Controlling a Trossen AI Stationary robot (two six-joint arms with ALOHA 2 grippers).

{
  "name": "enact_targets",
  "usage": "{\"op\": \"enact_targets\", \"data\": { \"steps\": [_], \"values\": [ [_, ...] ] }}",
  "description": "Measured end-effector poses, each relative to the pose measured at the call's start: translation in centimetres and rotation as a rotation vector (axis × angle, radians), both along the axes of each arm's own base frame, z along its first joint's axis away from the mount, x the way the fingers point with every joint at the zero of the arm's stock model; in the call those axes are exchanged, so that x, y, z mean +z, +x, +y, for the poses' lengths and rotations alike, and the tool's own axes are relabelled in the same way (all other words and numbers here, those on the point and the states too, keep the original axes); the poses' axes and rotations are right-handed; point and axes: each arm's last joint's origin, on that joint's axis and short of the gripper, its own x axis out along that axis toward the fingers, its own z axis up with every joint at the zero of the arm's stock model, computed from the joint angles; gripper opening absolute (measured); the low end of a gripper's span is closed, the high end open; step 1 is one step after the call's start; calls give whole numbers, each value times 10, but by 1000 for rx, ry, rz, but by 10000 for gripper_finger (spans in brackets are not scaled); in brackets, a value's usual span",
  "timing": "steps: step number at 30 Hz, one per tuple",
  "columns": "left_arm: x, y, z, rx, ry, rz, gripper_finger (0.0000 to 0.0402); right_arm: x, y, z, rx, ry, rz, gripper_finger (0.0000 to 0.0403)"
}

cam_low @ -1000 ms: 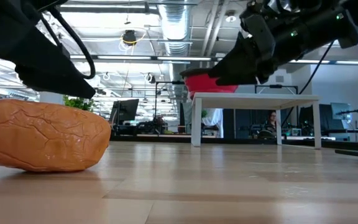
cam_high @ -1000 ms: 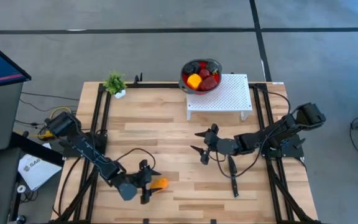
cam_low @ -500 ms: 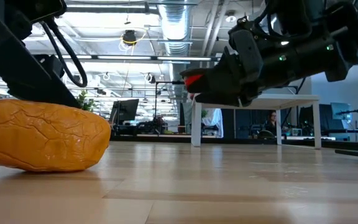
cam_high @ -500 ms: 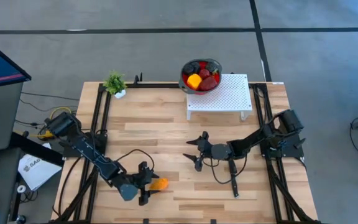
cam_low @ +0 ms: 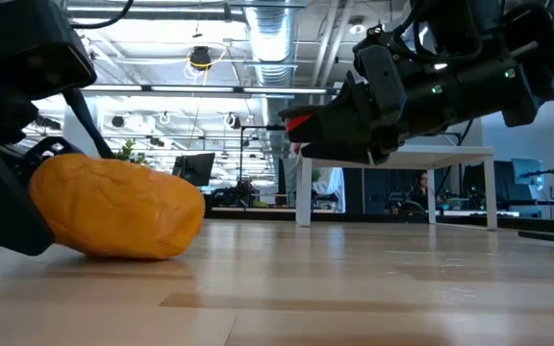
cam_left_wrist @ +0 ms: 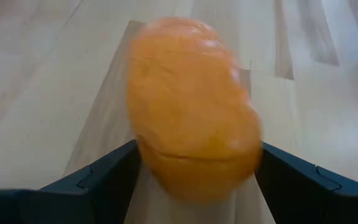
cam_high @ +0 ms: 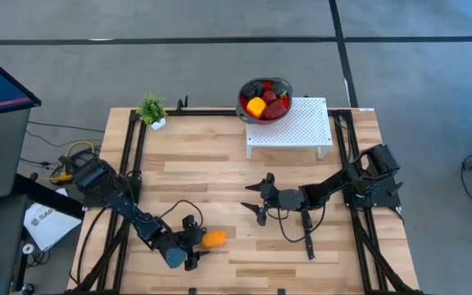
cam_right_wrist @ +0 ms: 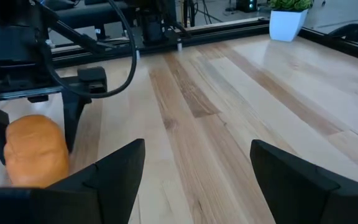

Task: Pick & Place Fruit
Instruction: Put the mango into the red strainer bowl

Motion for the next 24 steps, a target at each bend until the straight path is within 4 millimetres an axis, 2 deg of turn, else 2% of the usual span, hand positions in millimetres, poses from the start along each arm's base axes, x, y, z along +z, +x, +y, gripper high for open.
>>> {"op": "enact_targets", "data": {
  "steps": [7, 16, 20, 24],
  "values": [
    [0, 4, 5, -2, 59, -9, 284, 0, 0, 0, -4, 0, 0, 285],
    [3, 11, 12, 38, 54, -32, 223, -1, -1, 0, -6, -7, 15, 285],
    [20, 14, 17, 40, 22, -63, 185, 3, -4, 3, 11, -29, 36, 285],
    [55, 16, 31, -1, 68, -122, 171, 17, -11, 5, 34, -64, 79, 285]
  ]
}}
